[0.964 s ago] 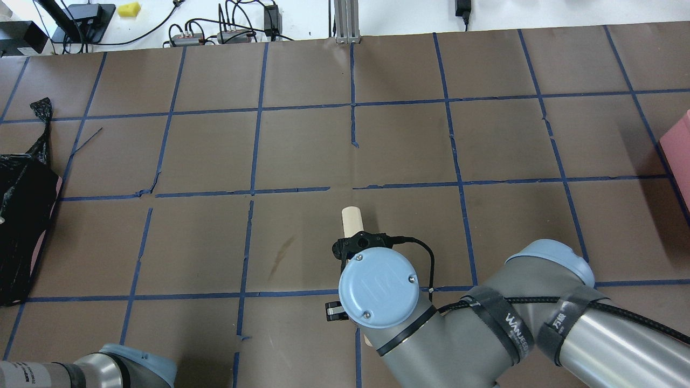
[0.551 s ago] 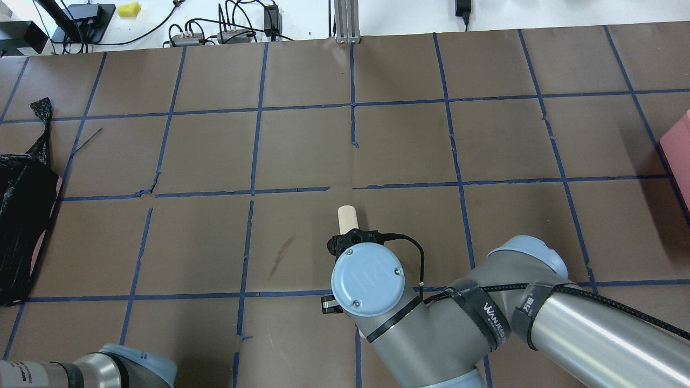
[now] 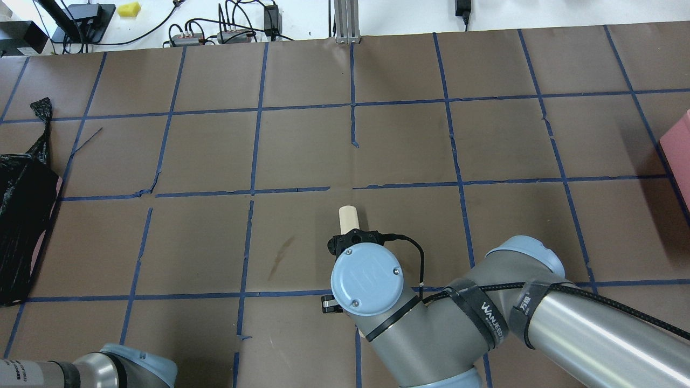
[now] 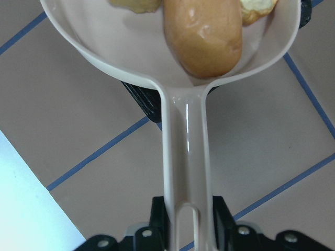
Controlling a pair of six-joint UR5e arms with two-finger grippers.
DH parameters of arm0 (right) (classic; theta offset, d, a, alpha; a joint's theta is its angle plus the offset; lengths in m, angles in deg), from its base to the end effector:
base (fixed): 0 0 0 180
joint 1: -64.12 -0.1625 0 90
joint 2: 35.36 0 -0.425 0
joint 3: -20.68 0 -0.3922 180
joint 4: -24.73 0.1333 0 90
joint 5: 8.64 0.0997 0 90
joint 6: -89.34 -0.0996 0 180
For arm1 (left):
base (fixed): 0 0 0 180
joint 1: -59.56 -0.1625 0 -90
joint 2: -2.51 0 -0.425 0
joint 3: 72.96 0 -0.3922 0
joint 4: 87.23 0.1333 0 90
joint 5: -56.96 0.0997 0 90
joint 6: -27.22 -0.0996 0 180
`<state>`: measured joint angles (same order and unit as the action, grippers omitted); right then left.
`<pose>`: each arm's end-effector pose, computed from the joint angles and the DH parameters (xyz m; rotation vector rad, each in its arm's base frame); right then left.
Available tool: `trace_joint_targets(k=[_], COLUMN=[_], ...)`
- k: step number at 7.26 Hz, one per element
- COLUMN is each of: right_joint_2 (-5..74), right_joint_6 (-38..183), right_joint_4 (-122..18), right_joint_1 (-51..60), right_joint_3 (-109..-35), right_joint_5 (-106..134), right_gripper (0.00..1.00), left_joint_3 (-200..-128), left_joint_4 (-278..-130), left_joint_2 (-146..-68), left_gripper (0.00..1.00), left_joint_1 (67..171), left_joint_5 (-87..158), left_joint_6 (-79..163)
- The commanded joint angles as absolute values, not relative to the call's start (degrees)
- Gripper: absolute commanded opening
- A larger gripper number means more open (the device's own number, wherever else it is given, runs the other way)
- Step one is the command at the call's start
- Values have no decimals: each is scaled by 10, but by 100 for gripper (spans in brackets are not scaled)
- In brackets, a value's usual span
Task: Sweep and dump trash in nearest bin
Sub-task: 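Tilt the dustpan with the left gripper to dump bread into the bag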
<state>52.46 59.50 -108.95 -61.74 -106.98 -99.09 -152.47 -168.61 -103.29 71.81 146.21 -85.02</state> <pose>0.3555 -0.2656 0.2432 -0.1629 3.1061 -0.0942 0.5690 -0.2613 0.4415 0.9145 2.9441 -0.0123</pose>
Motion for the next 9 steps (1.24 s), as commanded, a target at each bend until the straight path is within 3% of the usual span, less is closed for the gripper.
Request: trace_joint_targets(k=[1,3,4,7,9], right_joint_2=[524,519,519,519,518], right_joint_6=[588,579,578,569,574], right_joint_4=[-1090,-1090,-1090,-1089,-1090], right_joint_1=[-617,-617,-617,-618,-617], right_joint_3=[-1074,-1073,-1073,-1073,-1070], right_joint_5=[-990,-987,-988,-988,-988], right_gripper=[25,26,33,74,82], left_joint_3=[-1527,-1524,-1531,-1534,-1532], left_joint_4=[-1627,-1593,-1588,-1580,-1576], left_joint_2=[-1034,-1035,-1034,-1035,-1031], left_gripper=[2,2,2,2,2], left_joint_1=[755,801,811,839,845], left_joint_5=[1515,1582,1593,1636,1642], left_joint_6=[-845,-835,-835,-844,-841])
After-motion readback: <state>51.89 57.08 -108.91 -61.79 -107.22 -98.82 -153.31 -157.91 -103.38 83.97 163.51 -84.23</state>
